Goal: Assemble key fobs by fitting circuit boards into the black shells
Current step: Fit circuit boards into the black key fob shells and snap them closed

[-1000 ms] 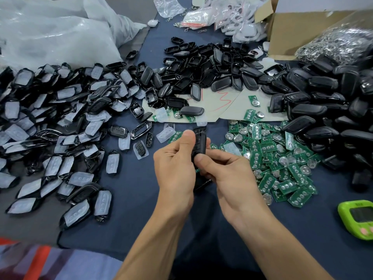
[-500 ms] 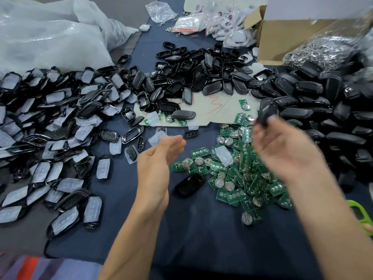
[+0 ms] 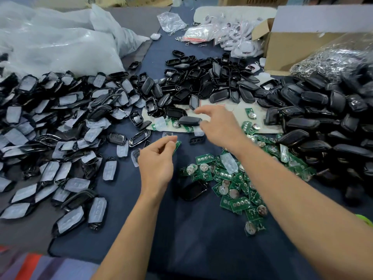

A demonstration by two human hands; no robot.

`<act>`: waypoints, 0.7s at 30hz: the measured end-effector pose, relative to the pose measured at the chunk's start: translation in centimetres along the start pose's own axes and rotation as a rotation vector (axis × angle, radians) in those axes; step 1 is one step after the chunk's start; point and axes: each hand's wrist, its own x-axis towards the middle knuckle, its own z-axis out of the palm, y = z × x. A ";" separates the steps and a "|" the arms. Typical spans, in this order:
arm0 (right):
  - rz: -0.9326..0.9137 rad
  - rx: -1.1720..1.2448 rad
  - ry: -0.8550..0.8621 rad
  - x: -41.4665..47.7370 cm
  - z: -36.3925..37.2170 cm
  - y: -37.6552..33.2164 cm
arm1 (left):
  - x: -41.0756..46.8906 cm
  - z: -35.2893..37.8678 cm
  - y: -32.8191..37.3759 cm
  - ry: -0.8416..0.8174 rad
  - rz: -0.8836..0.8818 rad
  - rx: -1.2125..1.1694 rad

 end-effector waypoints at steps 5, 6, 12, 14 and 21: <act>-0.137 -0.446 -0.045 1.9 3.3 -0.6 | 0.3 -0.2 -0.5 -0.008 0.033 0.008; -0.145 -0.437 -0.007 1.6 3.5 -0.3 | 0.3 -0.3 -0.7 -0.009 0.043 0.014; -0.070 0.008 0.259 -2.4 2.7 1.1 | 0.1 0.0 -0.7 0.007 0.099 0.101; 0.032 0.326 0.214 -4.2 2.4 1.2 | -0.2 0.1 -0.4 0.002 0.129 0.126; 0.233 0.796 0.035 -9.0 1.7 1.7 | -2.2 1.7 1.3 -0.261 0.008 -0.246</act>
